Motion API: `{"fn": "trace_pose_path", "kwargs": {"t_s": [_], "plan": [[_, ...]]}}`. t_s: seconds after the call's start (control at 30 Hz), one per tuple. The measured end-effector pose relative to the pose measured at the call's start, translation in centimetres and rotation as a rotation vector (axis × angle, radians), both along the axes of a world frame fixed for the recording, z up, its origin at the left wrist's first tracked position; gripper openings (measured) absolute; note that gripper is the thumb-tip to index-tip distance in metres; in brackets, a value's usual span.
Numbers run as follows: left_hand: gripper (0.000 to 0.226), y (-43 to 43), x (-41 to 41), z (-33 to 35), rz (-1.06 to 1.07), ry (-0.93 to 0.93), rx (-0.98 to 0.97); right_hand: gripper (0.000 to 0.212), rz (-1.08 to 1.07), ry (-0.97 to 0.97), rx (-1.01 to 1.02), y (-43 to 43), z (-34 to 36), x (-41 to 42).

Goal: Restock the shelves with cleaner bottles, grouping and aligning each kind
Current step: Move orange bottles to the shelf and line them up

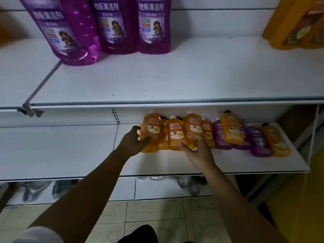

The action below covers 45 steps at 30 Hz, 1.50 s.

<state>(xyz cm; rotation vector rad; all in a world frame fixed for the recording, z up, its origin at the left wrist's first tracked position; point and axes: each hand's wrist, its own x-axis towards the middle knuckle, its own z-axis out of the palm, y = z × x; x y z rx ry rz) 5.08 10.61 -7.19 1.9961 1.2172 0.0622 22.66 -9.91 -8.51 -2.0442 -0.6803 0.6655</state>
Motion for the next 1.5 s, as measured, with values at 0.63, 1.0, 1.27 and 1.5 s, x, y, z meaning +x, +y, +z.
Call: {"fn": "trace_pose_path", "kwargs": {"t_s": [0.63, 1.0, 1.27, 1.5], "plan": [[0.052, 1.5, 0.0, -2.4, 0.422, -0.512, -0.745, 0.058, -0.42, 1.062, 0.359, 4.1, -2.5, -2.2], [0.056, -4.5, -11.3, 0.3, 0.369, -0.766, -1.057, 0.053, -0.001, 1.206, 0.242, 0.0, 3.4, -5.8], [0.083, -13.1, -18.4, 5.0, 0.478, -0.888, -0.734, 0.073, 0.403, 0.805, 0.139, -2.9, 6.4, -10.4], [0.05, -20.5, -24.3, 10.0, 0.72, -0.981, -0.364, 0.066, 0.696, 0.557, 0.207, -3.5, 9.3, -17.5]]}}
